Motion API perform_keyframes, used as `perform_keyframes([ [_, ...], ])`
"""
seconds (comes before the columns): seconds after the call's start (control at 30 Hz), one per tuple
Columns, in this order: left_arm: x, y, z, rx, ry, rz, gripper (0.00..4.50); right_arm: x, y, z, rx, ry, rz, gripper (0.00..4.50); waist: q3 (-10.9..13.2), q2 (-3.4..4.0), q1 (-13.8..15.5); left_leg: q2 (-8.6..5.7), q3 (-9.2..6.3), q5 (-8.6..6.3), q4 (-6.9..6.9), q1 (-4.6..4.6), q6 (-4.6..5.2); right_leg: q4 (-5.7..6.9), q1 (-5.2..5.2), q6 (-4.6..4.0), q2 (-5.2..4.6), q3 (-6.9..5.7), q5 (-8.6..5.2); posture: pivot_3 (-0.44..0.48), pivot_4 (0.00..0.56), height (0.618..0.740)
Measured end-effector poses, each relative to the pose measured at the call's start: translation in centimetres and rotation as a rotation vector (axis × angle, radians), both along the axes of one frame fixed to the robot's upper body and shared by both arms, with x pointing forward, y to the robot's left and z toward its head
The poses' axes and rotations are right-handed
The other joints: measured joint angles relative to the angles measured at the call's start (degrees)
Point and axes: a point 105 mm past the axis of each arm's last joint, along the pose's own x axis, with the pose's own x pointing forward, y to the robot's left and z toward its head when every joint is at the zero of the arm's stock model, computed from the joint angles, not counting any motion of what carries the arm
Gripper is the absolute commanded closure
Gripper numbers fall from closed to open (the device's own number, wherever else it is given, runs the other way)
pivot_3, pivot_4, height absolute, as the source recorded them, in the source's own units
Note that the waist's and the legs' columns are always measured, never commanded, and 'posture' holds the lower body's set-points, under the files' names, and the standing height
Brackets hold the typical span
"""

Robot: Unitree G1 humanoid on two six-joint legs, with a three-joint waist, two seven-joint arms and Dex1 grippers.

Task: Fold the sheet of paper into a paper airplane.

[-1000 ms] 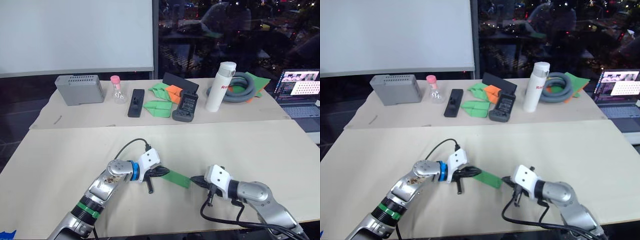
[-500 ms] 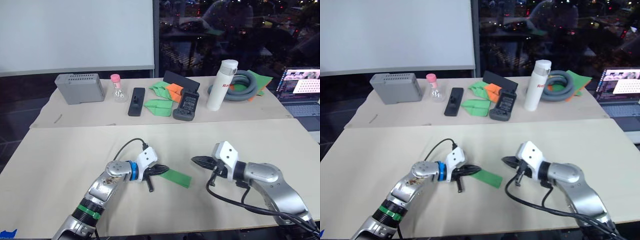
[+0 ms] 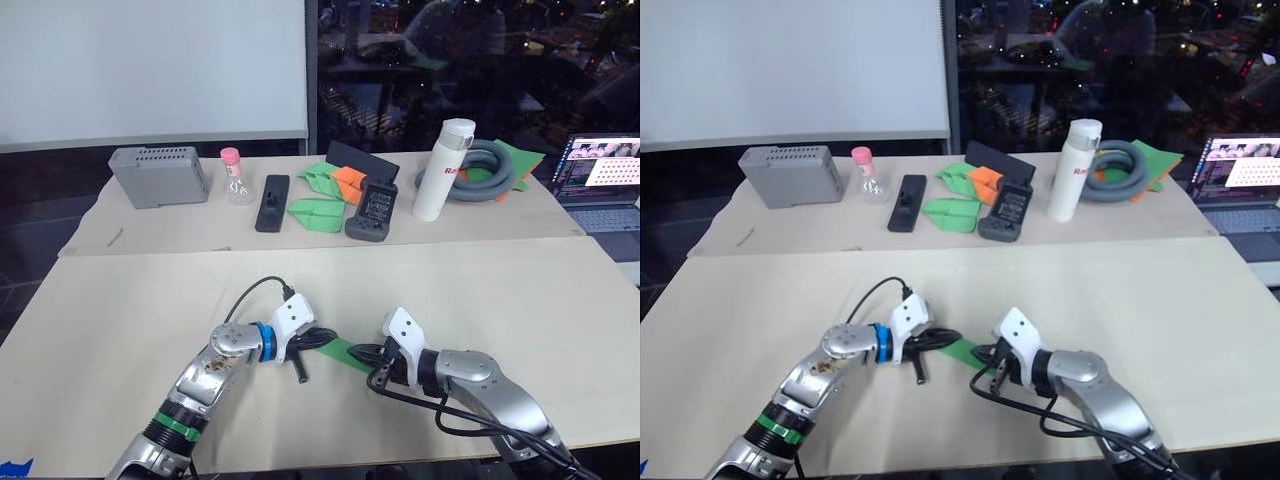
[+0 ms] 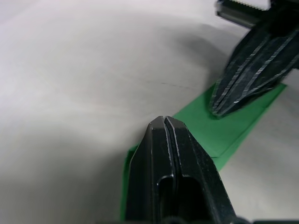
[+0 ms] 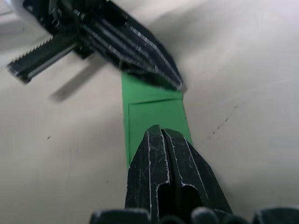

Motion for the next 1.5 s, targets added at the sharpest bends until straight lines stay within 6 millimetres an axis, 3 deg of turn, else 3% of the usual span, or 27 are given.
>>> perform_keyframes([
  [0.1, 1.0, 3.0, 0.2, 0.041, 0.002, 0.138, 4.5, 0.0, 0.0, 0.0, -0.004, 0.005, 0.001, 4.47, 0.0, -0.03, -0.5, 0.04, 0.0, 0.0, -0.16, 0.03, 0.0, 0.05, 0.05, 0.0, 0.04, 0.0, 0.0, 0.0, 0.15, 0.74],
  [0.23, 0.9, 6.1, 0.8, 0.081, 0.007, 0.242, 4.5, -0.2, 0.1, -0.1, -0.008, 0.009, 0.018, 4.47, -0.1, 0.0, -1.2, 0.04, 0.0, 0.0, -0.29, 0.03, -0.01, 0.04, -0.05, 0.0, 0.03, 0.02, 0.0, 0.0, 0.15, 0.74],
  [0.33, 0.7, 7.7, 1.1, 0.082, 0.018, 0.292, 4.5, 0.0, 0.1, 0.2, -0.011, -0.003, 0.029, 4.47, 0.0, 0.01, -1.3, 0.04, 0.0, 0.0, -0.34, 0.03, -0.02, 0.03, -0.25, 0.0, 0.02, 0.03, 0.0, 0.0, 0.15, 0.74],
  [0.47, 0.5, 8.3, 1.5, 0.025, 0.045, 0.317, 4.5, 0.6, 0.1, 1.0, 0.023, -0.012, 0.02, 4.47, 0.2, -0.03, -1.2, 0.02, 0.0, 0.02, -0.34, -0.14, -0.07, 0.04, -0.41, -0.05, -0.02, 0.04, 0.03, 0.0, 0.15, 0.74],
  [0.53, 0.1, 8.1, 2.4, -0.019, 0.041, 0.289, 4.5, 1.3, 0.1, 2.3, 0.05, -0.034, 0.028, 4.47, 0.6, -0.02, -1.2, 0.0, 0.0, 0.12, -0.32, -0.6, -0.24, 0.08, -0.71, -0.13, -0.02, 0.05, 0.1, 0.0, 0.15, 0.74],
  [0.6, -0.2, 7.6, 3.4, -0.048, 0.025, 0.242, 4.5, 2.0, 0.5, 5.0, 0.092, -0.096, 0.064, 4.47, 0.7, -0.05, -1.2, -0.01, 0.01, 0.49, -0.06, -1.29, -0.84, 0.45, -1.5, -0.16, 0.0, 0.04, 0.19, 0.0, 0.15, 0.74],
  [0.67, -0.4, 7.4, 4.2, -0.055, 0.014, 0.199, 4.5, 2.3, 0.8, 7.8, 0.112, -0.16, 0.111, 4.47, 0.8, -0.03, -1.2, 0.05, -0.02, 0.52, -0.01, -1.43, -0.89, 0.49, -1.62, -0.16, 0.07, -0.04, 0.19, 0.0, 0.15, 0.74],
  [0.73, -0.9, 7.7, 4.8, -0.043, 0.015, 0.15, 4.5, 1.5, 0.8, 9.3, 0.088, -0.175, 0.175, 4.47, 0.8, -0.03, -1.2, 0.06, -0.05, 0.51, -0.1, -1.44, -0.87, 0.45, -1.63, -0.16, 0.07, -0.09, 0.19, 0.0, 0.15, 0.74],
  [1.0, -2.8, 8.9, 7.8, -0.051, 0.041, 0.048, 4.5, -0.5, 0.6, 8.6, -0.033, -0.105, 0.265, 4.47, 1.2, -0.05, -1.3, 0.03, -0.05, 0.48, 0.02, -1.68, -0.82, 0.41, -1.78, -0.16, 0.02, -0.1, 0.18, 0.0, 0.15, 0.74],
  [1.1, -3.1, 8.7, 8.1, -0.054, 0.055, 0.034, 4.5, -0.5, 0.9, 7.9, -0.053, -0.097, 0.26, 4.47, 1.2, -0.05, -1.2, 0.03, -0.05, 0.48, 0.05, -1.69, -0.82, 0.44, -1.78, -0.16, 0.02, -0.1, 0.18, 0.0, 0.15, 0.74],
  [1.33, -3.8, 7.9, 7.7, -0.06, 0.067, 0.015, 4.5, 2.7, -0.1, 5.8, -0.111, -0.089, 0.139, 4.47, 1.2, -0.1, -1.4, 0.02, -0.04, 0.48, 0.2, -1.72, -0.82, 0.49, -1.78, -0.16, 0.04, -0.1, 0.19, 0.0, 0.15, 0.74],
  [1.5, -4.3, 7.4, 7.6, -0.074, 0.073, -0.014, 4.5, 4.9, -0.6, 5.6, -0.137, -0.127, 0.095, 4.47, 1.3, -0.1, -1.4, 0.01, -0.04, 0.48, 0.26, -1.77, -0.82, 0.51, -1.82, -0.16, 0.04, -0.11, 0.19, 0.0, 0.15, 0.74],
])
